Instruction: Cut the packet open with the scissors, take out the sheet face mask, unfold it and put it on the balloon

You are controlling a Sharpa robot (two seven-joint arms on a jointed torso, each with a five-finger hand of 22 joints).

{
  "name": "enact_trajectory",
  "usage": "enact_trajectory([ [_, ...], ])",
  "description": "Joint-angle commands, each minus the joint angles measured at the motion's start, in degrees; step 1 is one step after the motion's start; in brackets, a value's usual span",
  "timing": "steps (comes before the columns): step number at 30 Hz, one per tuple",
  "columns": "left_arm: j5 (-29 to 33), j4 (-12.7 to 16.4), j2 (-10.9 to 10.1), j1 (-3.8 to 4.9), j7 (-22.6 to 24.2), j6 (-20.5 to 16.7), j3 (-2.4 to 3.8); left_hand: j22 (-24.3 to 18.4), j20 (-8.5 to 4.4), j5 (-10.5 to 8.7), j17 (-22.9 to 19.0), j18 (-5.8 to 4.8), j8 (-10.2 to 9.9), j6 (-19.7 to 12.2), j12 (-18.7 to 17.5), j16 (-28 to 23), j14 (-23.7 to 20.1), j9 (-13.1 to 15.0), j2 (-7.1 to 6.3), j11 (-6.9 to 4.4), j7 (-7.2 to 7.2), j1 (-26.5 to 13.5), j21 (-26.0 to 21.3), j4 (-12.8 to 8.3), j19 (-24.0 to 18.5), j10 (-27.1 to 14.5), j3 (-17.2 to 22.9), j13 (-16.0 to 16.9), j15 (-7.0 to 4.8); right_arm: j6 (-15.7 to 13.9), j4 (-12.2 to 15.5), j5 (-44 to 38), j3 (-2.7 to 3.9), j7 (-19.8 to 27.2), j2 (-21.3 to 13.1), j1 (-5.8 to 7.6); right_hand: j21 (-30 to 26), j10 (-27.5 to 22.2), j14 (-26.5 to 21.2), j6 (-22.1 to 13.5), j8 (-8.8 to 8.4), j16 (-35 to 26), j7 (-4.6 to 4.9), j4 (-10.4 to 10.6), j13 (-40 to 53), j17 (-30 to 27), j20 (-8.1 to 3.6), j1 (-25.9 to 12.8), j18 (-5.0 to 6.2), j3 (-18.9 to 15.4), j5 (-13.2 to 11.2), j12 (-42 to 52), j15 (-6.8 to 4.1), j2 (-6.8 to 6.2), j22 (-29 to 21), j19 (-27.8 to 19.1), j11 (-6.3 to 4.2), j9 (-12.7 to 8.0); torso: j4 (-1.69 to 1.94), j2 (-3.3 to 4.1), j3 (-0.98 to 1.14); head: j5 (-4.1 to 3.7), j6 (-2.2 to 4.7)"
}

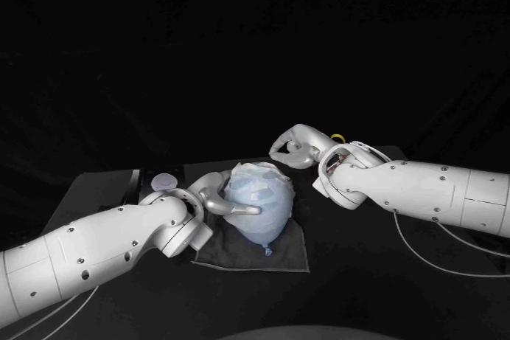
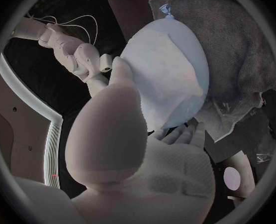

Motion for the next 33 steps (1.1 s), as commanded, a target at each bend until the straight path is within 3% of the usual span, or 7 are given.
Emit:
enact_trajectory([
  [1, -0.1, 0.1, 0.2, 0.02, 0.0, 0.8, -0.02, -0.1, 0.11, -0.20, -0.1, -0.66, -0.1, -0.1, -0.1, -0.3, -0.4, 0.1, -0.06, 0.14, 9.94, 0.4, -0.4, -0.1, -0.4, -0.3, 0.0, -0.1, 0.15, 3.1, 0.6, 4.5, 0.10, 1.4, -0.4, 0.29, -0.5, 6.1, 5.8, -2.5, -2.21, 0.2, 1.32, 3.6, 15.1, 15.1, 0.81, -5.2, -0.03, -3.5, -0.4, 0.2, 1.43, -2.64, 5.8, -0.4, 1.37, -0.6, -0.14, -0.08, 0.01, 0.10, 0.06],
  [3, -0.1, 0.0, 0.2, 0.02, 0.0, 0.8, -0.02, -0.1, 0.11, -0.20, -0.1, -0.66, -0.1, -0.1, -0.1, -0.3, -0.4, 0.1, -0.06, 0.14, 9.94, 0.4, -0.4, -0.1, -0.4, -0.3, 0.0, -0.1, 0.15, 4.5, 1.0, 5.9, 0.10, 1.3, -0.7, 0.36, -0.7, 6.1, 5.8, -3.3, -3.01, 0.2, 1.71, 5.7, 15.1, 15.1, 1.24, -7.8, 0.02, -5.9, -0.5, 0.2, 1.78, -4.35, 5.7, -0.4, 1.65, -0.9, -0.09, -0.08, 0.03, 0.14, 0.11],
  [4, -0.1, 0.0, 0.2, 0.02, 0.0, 0.8, -0.02, -0.1, 0.11, -0.20, -0.1, -0.66, -0.1, -0.1, -0.1, -0.3, -0.4, 0.1, -0.06, 0.14, 9.94, 0.4, -0.4, -0.1, -0.4, -0.3, 0.0, -0.1, 0.15, 5.2, 1.2, 6.5, 0.10, 1.2, -0.8, 0.38, -0.8, 6.1, 5.8, -3.6, -3.27, 0.2, 1.68, 6.6, 15.1, 15.1, 1.39, -8.4, 0.07, -6.8, -0.4, 0.2, 1.83, -4.60, 5.7, -0.5, 1.78, -1.0, -0.11, -0.10, 0.04, 0.12, 0.09],
  [10, -0.1, -0.1, 0.2, 0.02, 0.0, 0.8, -0.02, -0.1, 0.11, -0.20, -0.1, -0.66, -0.1, -0.1, -0.1, -0.3, -0.4, 0.1, -0.06, 0.14, 9.94, 0.4, -0.4, -0.1, -0.4, -0.3, 0.0, -0.1, 0.15, 8.6, 2.0, 9.3, 0.08, 0.3, -1.4, 0.46, -1.0, 6.1, 5.8, -4.2, -4.03, 0.2, 1.87, 8.3, 15.1, 15.1, 1.72, -8.5, 0.18, -8.5, -0.4, 0.2, 1.97, -4.60, 5.6, -0.6, 1.92, -1.2, -0.11, -0.07, 0.01, 0.02, 0.11],
  [17, -0.1, -0.1, 0.2, 0.02, 0.1, 0.8, -0.03, -0.1, 0.11, -0.20, -0.1, -0.66, -0.1, -0.1, -0.1, -0.3, -0.4, 0.1, -0.06, 0.14, 9.94, 0.4, -0.4, -0.1, -0.4, -0.3, 0.0, -0.1, 0.15, 9.9, 1.5, 11.1, 0.01, -0.4, -1.1, 0.40, -1.0, 6.1, 5.8, -4.2, -4.36, 0.2, 1.96, 8.3, 15.1, 15.1, 1.93, -6.5, 0.19, -9.2, -0.4, 0.2, 2.08, -4.57, 5.7, -0.5, 2.02, -1.2, -0.02, -0.04, 0.00, -0.01, 0.14],
  [27, -0.1, 0.0, 0.1, 0.02, 0.1, 0.8, -0.04, -0.1, 0.10, -0.20, -0.1, -0.64, -0.1, -0.1, -0.1, -0.3, -0.4, 0.1, -0.06, 0.14, 9.94, 0.5, -0.4, -0.1, -0.5, -0.4, 0.0, -0.1, 0.16, 10.2, 1.2, 11.9, -0.03, -0.2, -0.6, 0.29, -0.8, 6.1, 5.8, -2.8, -4.38, 0.2, 1.79, 6.4, 15.1, 15.1, 1.98, -1.1, 0.14, -9.4, -0.5, 0.2, 2.02, -3.84, 6.0, -0.3, 1.89, -1.2, -0.10, -0.01, 0.00, 0.08, 0.02],
  [33, -0.1, -0.1, 0.1, 0.02, 0.1, 0.8, -0.04, -0.1, 0.10, -0.20, -0.1, -0.64, -0.1, -0.1, -0.1, -0.3, -0.4, 0.1, -0.05, 0.15, 9.94, 0.5, -0.4, -0.1, -0.4, -0.4, 0.0, -0.1, 0.16, 10.2, 1.7, 11.9, -0.04, 0.4, -0.9, 0.24, -0.6, 6.1, 5.8, -2.0, -4.20, 0.2, 1.54, 5.8, 15.1, 15.1, 1.88, 0.0, 0.10, -9.4, -0.5, 0.2, 1.87, -4.01, 6.2, -0.2, 1.68, -1.1, -0.06, -0.04, 0.05, 0.04, -0.08],
])
